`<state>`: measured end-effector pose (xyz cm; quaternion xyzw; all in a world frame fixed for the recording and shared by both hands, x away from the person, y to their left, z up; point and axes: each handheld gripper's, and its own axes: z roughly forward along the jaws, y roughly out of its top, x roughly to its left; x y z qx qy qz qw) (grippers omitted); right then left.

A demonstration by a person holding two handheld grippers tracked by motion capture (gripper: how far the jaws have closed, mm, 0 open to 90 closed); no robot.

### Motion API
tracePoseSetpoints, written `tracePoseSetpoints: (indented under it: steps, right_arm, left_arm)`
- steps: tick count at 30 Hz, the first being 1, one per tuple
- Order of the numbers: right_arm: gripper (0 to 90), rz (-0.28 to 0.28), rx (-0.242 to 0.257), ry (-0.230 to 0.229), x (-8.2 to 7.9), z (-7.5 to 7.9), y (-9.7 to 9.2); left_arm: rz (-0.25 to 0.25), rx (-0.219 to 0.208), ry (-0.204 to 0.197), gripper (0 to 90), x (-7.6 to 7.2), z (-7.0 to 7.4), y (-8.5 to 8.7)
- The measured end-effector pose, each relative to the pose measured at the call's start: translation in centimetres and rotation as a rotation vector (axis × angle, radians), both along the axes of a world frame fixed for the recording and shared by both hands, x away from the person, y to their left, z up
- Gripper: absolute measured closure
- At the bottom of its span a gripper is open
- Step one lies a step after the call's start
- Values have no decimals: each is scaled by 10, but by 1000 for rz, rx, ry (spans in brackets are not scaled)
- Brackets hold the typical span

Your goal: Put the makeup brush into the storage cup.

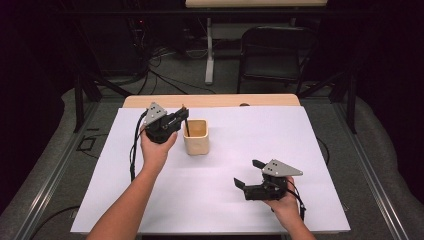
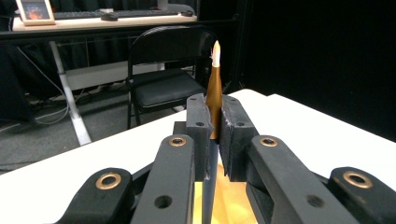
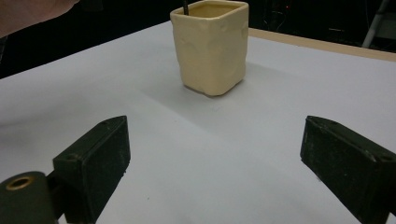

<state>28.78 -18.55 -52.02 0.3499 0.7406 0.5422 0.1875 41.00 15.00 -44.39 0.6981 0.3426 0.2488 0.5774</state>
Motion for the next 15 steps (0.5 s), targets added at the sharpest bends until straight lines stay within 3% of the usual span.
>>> tracePoseSetpoints:
  steps: [15]
  right_arm:
    - [80, 4, -2, 2, 0, 0, 0]
  left_arm:
    - [-3, 2, 20, 835, 0, -15, -1]
